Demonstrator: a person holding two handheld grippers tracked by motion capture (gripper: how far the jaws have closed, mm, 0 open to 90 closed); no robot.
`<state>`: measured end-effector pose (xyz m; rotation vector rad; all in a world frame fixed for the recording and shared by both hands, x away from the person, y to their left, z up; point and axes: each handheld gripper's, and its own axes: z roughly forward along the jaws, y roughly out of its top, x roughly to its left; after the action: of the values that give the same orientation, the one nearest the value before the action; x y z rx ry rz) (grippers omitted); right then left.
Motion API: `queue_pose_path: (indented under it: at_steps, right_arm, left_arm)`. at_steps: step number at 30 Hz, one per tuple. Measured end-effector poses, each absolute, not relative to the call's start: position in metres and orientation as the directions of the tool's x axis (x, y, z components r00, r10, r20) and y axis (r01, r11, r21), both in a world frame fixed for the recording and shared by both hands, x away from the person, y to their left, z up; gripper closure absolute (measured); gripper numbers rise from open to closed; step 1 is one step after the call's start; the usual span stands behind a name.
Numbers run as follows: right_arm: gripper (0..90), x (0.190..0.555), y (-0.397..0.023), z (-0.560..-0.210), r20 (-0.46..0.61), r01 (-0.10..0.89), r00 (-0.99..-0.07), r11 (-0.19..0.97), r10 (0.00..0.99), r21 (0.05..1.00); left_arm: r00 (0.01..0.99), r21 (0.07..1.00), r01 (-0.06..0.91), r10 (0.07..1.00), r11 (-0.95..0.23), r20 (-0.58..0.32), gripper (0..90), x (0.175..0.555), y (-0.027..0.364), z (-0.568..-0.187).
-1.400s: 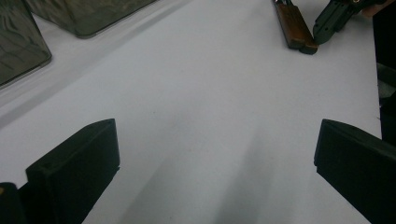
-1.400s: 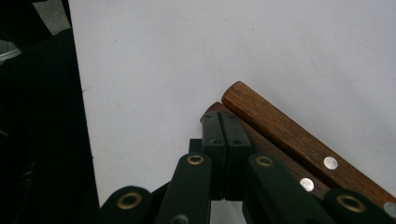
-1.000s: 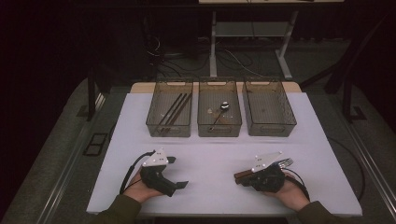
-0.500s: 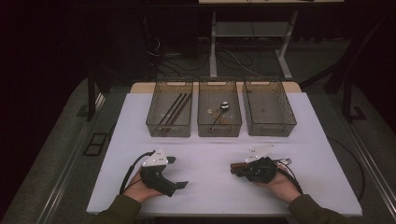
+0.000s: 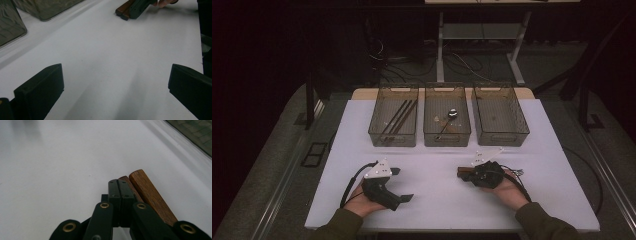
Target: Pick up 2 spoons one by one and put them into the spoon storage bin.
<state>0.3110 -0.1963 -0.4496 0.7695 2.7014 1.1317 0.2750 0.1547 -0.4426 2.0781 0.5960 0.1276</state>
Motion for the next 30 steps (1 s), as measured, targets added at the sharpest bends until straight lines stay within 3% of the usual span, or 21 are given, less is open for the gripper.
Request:
queue_pose_path:
  at_steps: [30]
  right_arm:
    - [90.0, 0.356, -0.197, -0.452, 0.071, 0.463, -0.8, 0.538, 0.596, 0.705]
  left_arm:
    - [0.88, 0.818, 0.361, 0.455, -0.449, -0.138, 0.0, 0.275, 0.154, -0.443]
